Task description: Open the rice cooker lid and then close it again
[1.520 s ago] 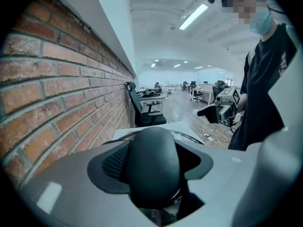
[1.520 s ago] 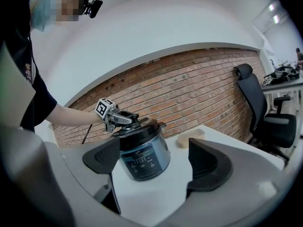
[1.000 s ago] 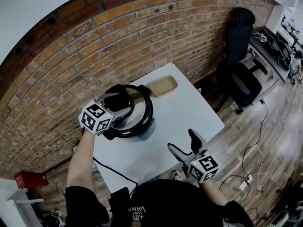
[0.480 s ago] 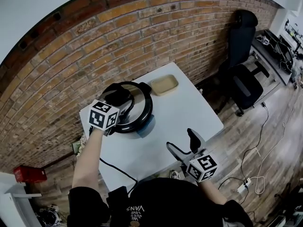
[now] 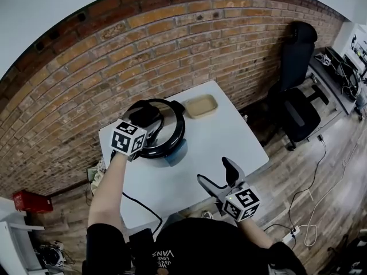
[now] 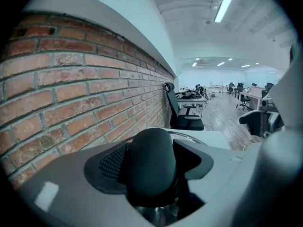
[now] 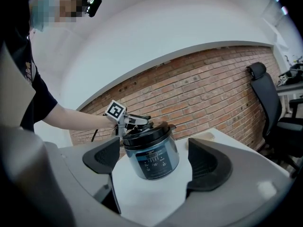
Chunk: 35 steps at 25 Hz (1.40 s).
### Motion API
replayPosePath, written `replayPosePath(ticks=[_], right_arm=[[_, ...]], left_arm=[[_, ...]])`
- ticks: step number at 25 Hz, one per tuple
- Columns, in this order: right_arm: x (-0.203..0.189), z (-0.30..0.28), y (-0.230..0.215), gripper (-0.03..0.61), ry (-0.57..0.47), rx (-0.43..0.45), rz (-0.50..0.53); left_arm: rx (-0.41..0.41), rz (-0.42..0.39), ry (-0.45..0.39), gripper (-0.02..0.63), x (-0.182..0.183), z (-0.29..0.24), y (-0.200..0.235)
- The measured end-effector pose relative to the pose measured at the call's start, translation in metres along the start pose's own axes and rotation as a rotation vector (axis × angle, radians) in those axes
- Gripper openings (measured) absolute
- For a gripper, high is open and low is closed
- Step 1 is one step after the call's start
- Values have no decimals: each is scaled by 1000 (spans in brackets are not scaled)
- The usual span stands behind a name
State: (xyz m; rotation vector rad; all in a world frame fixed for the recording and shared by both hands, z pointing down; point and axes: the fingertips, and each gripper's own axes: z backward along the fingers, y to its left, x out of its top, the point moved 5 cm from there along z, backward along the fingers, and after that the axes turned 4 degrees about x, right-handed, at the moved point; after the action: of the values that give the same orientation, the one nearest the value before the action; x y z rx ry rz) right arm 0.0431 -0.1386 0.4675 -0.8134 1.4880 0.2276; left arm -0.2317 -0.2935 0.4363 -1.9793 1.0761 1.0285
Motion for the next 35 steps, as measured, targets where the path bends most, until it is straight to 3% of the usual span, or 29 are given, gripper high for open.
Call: replayPosePath(ticks=[7, 13, 18, 25, 32, 35], right_arm=[[6, 8, -2, 453, 4, 55, 31], [7, 13, -2, 453, 19, 123, 61], [6, 11, 4, 453, 31, 192, 86], [1, 14, 21, 440, 65, 273, 131], [-10, 28, 31, 348, 89, 304, 168], [-17, 33, 33, 311, 106, 308, 169]], left_arm=[[157, -2, -175, 290, 11, 40, 1], [233, 23, -259, 288, 6, 95, -23], [346, 51, -328, 287, -9, 151, -51], [475, 85, -361, 285, -35, 211, -100], [478, 143, -321, 279, -69, 224, -156], [477, 153, -314, 236, -81, 225, -178]])
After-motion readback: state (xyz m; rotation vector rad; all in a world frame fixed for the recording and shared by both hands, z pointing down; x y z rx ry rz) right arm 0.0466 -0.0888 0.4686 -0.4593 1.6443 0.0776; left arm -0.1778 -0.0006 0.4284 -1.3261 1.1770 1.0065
